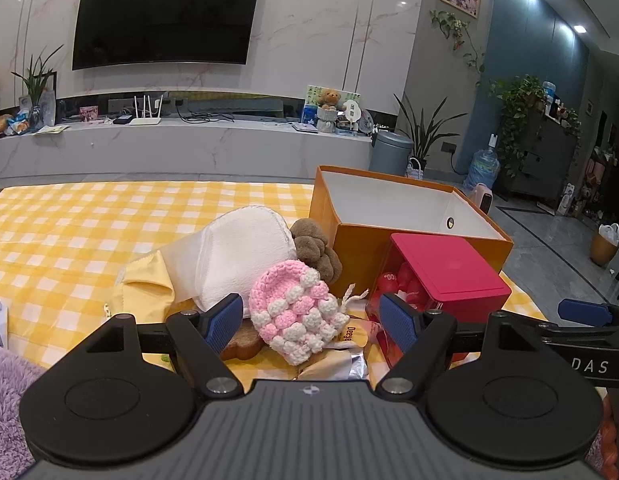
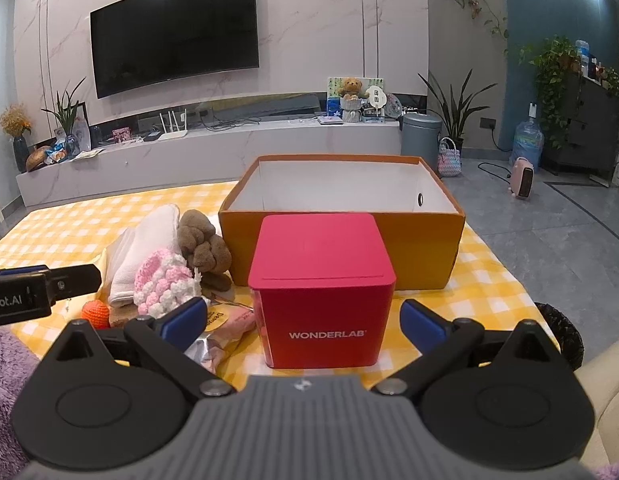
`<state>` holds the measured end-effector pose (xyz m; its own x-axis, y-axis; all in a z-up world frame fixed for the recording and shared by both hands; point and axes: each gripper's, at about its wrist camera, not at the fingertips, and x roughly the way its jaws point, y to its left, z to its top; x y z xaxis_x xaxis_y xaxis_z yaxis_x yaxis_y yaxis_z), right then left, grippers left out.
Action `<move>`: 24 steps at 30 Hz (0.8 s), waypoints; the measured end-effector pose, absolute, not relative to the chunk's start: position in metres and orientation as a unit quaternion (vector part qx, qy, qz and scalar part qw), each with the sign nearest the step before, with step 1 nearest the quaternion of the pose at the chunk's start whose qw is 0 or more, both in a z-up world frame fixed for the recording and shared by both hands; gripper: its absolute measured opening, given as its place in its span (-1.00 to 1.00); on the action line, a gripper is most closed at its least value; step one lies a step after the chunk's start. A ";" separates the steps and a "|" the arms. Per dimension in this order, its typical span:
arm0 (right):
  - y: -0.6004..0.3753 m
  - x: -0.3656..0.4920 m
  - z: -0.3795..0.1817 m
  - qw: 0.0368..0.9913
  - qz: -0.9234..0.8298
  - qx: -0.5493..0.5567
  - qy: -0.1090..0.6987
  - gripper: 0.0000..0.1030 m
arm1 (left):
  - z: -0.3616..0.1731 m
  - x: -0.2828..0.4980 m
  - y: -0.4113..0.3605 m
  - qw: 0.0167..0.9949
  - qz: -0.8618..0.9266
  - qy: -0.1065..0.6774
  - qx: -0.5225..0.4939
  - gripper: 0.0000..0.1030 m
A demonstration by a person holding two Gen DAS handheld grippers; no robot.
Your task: Organize soft objects
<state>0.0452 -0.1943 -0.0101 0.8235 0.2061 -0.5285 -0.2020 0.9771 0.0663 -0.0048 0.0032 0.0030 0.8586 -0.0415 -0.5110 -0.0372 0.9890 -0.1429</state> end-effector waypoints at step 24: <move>-0.193 0.050 -0.018 0.948 0.109 0.012 0.300 0.95 | 0.000 -0.006 0.005 0.957 -0.001 0.278 -0.078 0.77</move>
<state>0.0500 -0.1933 -0.0185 0.7965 0.2136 -0.5657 -0.1994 0.9760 0.0877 -0.0062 0.0055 0.0000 0.8453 -0.0449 -0.5325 -0.0424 0.9877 -0.1506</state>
